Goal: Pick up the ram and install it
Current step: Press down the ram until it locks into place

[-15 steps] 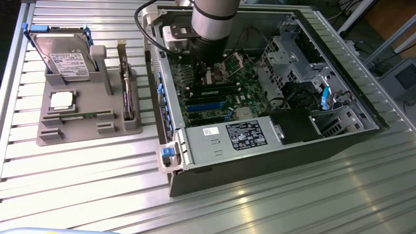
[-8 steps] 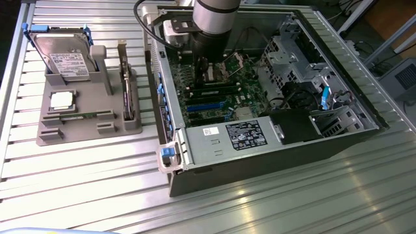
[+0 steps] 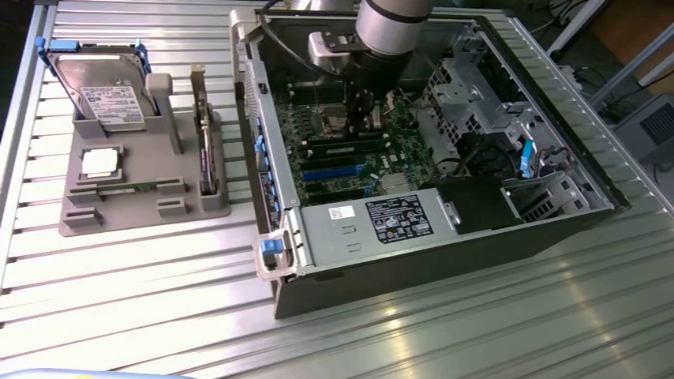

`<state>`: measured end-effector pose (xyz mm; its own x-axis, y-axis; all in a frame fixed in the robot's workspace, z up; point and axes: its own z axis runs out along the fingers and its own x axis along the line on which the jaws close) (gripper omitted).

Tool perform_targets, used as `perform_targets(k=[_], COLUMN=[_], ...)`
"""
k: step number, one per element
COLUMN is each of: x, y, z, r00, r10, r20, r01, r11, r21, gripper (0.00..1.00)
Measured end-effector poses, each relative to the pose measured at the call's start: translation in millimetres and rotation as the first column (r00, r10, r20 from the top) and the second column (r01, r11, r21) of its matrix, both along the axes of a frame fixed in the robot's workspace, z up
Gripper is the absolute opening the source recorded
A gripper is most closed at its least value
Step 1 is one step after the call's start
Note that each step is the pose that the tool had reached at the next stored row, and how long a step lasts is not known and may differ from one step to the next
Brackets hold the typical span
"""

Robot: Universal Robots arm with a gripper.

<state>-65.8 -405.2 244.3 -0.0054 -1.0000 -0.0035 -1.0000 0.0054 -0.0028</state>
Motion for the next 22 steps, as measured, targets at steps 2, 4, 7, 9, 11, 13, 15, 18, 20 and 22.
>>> perform_targets(k=[2,4,7,9,11,13,15,18,20,22], x=[12.6,22.0,42.5,52.9,63.8,73.1,80.2,88.0,93.1,94.8], y=[0.0,0.0,0.0,-0.1,0.0,0.0,0.0,0.0,0.0,0.0], z=[0.0,0.0,0.0,0.0,0.1,1.6,3.9,10.2,19.9,27.8], r00=[1.0000,1.0000,0.9999,0.9999,0.9999,0.9999,0.9999,0.9999,0.9999,0.9999], r10=[0.000,0.000,0.000,0.000,0.000,0.000,0.000,0.000,0.000,0.000], r20=[-0.0039,-0.0064,-0.0106,-0.0129,-0.0136,-0.0137,-0.0137,-0.0136,-0.0137,-0.0136], r01=[0.000,0.000,0.000,0.000,0.000,0.000,0.000,0.000,0.000,0.000], r11=[1.0000,1.0000,1.0000,1.0000,1.0000,1.0000,1.0000,1.0000,1.0000,1.0000], r21=[0.0000,0.0000,0.0000,0.0000,0.0000,-0.0001,-0.0002,-0.0001,-0.0001,0.0000], gripper=[0.10,0.10,0.10,0.10,0.10,0.10,0.10,0.10,0.10,0.10])
